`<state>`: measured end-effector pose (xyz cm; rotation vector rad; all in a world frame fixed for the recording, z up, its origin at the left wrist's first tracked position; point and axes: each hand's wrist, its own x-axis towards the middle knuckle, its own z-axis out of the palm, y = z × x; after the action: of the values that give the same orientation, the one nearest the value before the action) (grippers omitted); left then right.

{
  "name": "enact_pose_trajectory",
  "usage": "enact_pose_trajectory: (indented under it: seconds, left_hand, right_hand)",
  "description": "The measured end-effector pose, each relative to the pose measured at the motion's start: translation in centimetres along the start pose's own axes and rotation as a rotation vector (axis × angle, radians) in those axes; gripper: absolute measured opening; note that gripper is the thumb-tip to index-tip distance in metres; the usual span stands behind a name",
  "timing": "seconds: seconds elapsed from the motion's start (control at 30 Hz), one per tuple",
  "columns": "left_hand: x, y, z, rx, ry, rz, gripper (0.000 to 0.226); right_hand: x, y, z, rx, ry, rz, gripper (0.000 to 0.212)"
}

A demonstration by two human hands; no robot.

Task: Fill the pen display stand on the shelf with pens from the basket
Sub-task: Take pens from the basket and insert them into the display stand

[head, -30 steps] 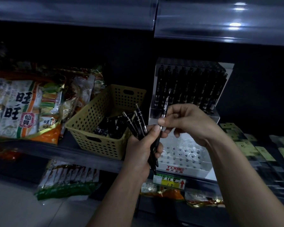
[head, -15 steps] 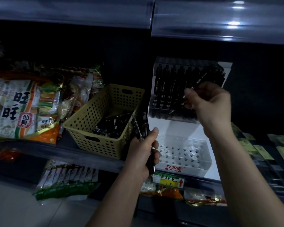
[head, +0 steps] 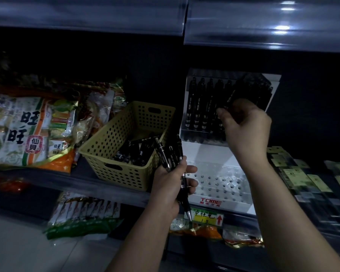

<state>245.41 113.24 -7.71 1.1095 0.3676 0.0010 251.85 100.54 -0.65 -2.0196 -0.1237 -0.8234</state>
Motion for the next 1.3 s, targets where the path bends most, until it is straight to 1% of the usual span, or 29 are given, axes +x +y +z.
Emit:
enact_pose_trajectory:
  seconds: [0.07, 0.17, 0.3, 0.43, 0.53, 0.83, 1.0, 1.3]
  left_hand:
    - [-0.02, 0.01, 0.02, -0.006, 0.010, 0.005, 0.024]
    - [-0.01, -0.01, -0.04, -0.024, 0.020, 0.026, 0.019]
    - [-0.02, 0.07, -0.07, -0.028, 0.043, 0.067, 0.013]
    - [-0.16, 0.23, -0.05, -0.050, 0.059, 0.080, 0.019]
    - [-0.28, 0.27, -0.08, -0.044, 0.057, 0.084, 0.018]
    - [-0.35, 0.37, 0.00, -0.034, 0.065, 0.081, 0.019]
    - [-0.39, 0.32, 0.14, -0.027, 0.073, 0.074, 0.017]
    - [-0.50, 0.43, 0.18, -0.033, 0.050, 0.109, 0.017]
  right_hand:
    - [-0.15, 0.08, 0.19, -0.054, -0.022, -0.016, 0.017]
    - [-0.44, 0.07, 0.44, -0.103, -0.050, -0.024, 0.020]
    - [-0.65, -0.04, 0.65, -0.144, -0.048, -0.002, 0.032]
    - [-0.55, 0.24, 0.56, -0.170, -0.041, 0.007, 0.027]
    - [-0.60, 0.11, 0.58, -0.188, -0.044, -0.004, 0.024]
    - [-0.53, -0.16, 0.71, -0.197, -0.029, -0.025, 0.025]
    - [-0.70, -0.09, 0.80, -0.264, -0.079, -0.042, 0.025]
    - [-0.44, 0.51, 0.28, -0.165, -0.088, -0.029, 0.028]
